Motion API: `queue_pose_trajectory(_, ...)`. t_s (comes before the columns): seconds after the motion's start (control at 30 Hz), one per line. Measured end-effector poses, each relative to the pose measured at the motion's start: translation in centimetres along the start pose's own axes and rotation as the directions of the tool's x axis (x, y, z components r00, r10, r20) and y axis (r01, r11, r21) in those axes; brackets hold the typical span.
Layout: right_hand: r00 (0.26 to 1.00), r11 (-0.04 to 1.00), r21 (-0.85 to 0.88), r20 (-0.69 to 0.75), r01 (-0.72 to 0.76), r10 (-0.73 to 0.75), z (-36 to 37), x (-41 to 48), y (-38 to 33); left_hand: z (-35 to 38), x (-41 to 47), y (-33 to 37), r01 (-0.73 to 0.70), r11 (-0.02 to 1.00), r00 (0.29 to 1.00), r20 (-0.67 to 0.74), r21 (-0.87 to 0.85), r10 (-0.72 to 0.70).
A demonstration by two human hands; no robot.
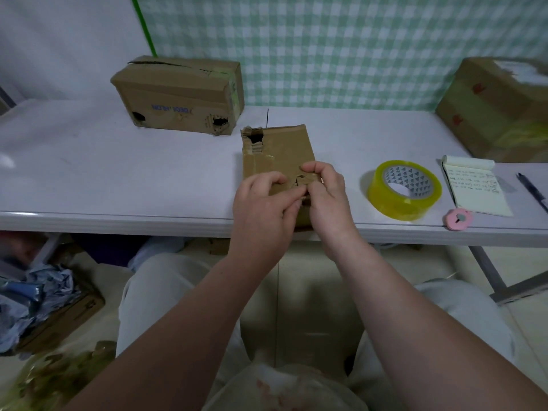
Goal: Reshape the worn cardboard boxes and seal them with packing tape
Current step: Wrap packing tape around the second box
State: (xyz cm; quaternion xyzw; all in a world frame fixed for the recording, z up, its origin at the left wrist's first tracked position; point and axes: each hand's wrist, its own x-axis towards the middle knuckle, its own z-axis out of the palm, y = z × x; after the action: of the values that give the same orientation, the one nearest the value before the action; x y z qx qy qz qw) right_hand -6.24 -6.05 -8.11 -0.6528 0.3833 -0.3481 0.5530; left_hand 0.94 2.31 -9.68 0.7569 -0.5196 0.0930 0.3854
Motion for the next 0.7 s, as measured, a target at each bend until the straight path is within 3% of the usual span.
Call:
queue_pose_trajectory(0.1, 0.998, 0.998, -0.041, 0.039, 0.045, -0.043, -2.1, 0.6, 0.1, 0.3, 0.2, 0.3, 0.054, 0.998, 0.998, -0.019, -0.019, -0.054)
queue_pose_trajectory(0.17, 0.985, 0.949, -0.289, -0.078, 0.128, -0.157, -4.3, 1.2, 1.0, 0.5, 0.4, 0.5, 0.073, 0.997, 0.997, -0.036, -0.022, -0.074)
queue_pose_trajectory(0.23, 0.959, 0.770, -0.630, -0.142, 0.103, -0.244, -6.7, 1.8, 2.3, 0.5, 0.6, 0.7, 0.071, 0.997, 0.996, -0.057, -0.015, -0.072)
queue_pose_trajectory(0.3, 0.966, 0.566, -0.824, -0.170, -0.031, -0.194, -8.7, 2.1, 3.4, 0.5, 0.8, 0.5, 0.066, 0.998, 0.996, -0.067, -0.013, -0.066)
queue_pose_trajectory(0.37, 0.973, 0.473, -0.874, -0.193, -0.111, -0.128, -9.8, 2.1, 4.0, 0.4, 0.9, 0.5, 0.074, 0.997, 0.995, -0.065, -0.014, -0.075)
queue_pose_trajectory(0.47, 0.968, 0.418, -0.900, -0.203, -0.125, -0.147, -10.8, 2.4, 4.2, 0.0, 0.9, 0.9, 0.127, 0.992, 0.991, -0.045, 0.022, -0.126)
queue_pose_trajectory(0.57, 0.974, 0.444, -0.891, -0.173, -0.092, -0.144, -11.5, 2.9, 4.1, -0.6, 0.9, 1.5, 0.135, 0.989, 0.990, -0.057, 0.055, -0.132)
queue_pose_trajectory(0.7, 0.962, 0.760, -0.649, -0.185, 0.035, -0.202, -11.4, 1.3, 3.3, -1.5, 1.4, 2.7, 0.045, 0.999, 0.995, -0.087, -0.025, -0.047)
